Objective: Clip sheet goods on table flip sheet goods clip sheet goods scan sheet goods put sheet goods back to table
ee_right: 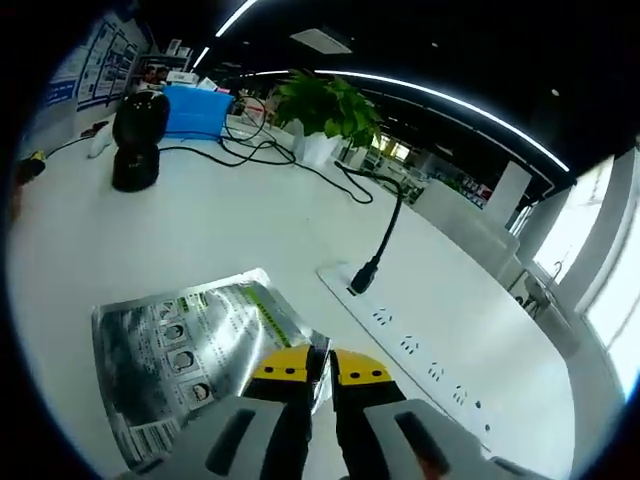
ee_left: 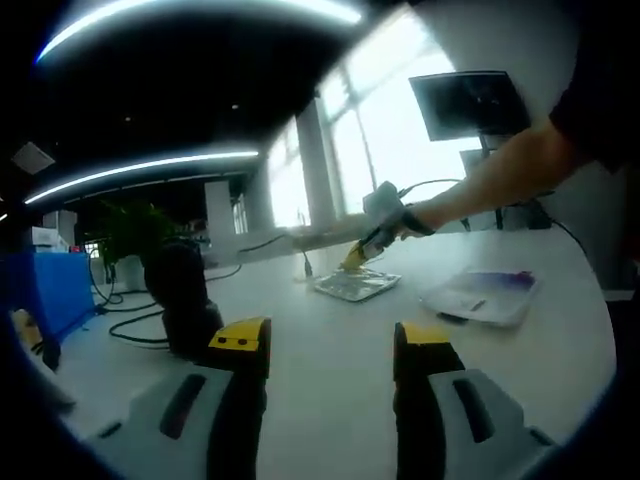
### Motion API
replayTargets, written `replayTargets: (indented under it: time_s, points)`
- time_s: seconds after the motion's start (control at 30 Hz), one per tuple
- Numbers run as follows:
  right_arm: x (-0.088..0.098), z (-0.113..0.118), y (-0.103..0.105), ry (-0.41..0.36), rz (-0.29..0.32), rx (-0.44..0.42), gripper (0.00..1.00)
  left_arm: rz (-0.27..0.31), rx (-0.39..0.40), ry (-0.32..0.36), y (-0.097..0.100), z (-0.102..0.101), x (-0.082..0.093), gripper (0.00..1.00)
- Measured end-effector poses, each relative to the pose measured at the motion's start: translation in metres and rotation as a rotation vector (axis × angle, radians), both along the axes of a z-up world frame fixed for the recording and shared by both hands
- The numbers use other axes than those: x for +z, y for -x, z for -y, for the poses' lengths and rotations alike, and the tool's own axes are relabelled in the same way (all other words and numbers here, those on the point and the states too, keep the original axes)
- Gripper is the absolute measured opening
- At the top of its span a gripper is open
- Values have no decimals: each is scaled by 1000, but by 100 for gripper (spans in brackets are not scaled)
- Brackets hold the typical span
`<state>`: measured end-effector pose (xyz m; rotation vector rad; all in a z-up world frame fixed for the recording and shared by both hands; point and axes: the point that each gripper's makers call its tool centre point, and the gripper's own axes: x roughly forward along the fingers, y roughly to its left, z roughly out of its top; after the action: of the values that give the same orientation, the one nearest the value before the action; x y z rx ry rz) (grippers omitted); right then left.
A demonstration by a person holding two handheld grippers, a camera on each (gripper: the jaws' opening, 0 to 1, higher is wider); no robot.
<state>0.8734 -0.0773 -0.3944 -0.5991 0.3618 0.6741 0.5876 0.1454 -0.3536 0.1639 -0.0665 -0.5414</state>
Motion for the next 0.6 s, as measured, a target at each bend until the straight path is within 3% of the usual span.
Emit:
replayTargets:
  time_s: [0.37, 0.5, 0.6]
  points:
    - [16, 2, -6, -80, 38, -32, 27, -1, 2, -3, -2, -1, -1, 42]
    - [31, 5, -5, -196, 51, -68, 38, -4, 2, 28, -2, -4, 2, 42]
    - [36, -1, 7, -273, 36, -82, 41, -5, 3, 29, -2, -4, 2, 42]
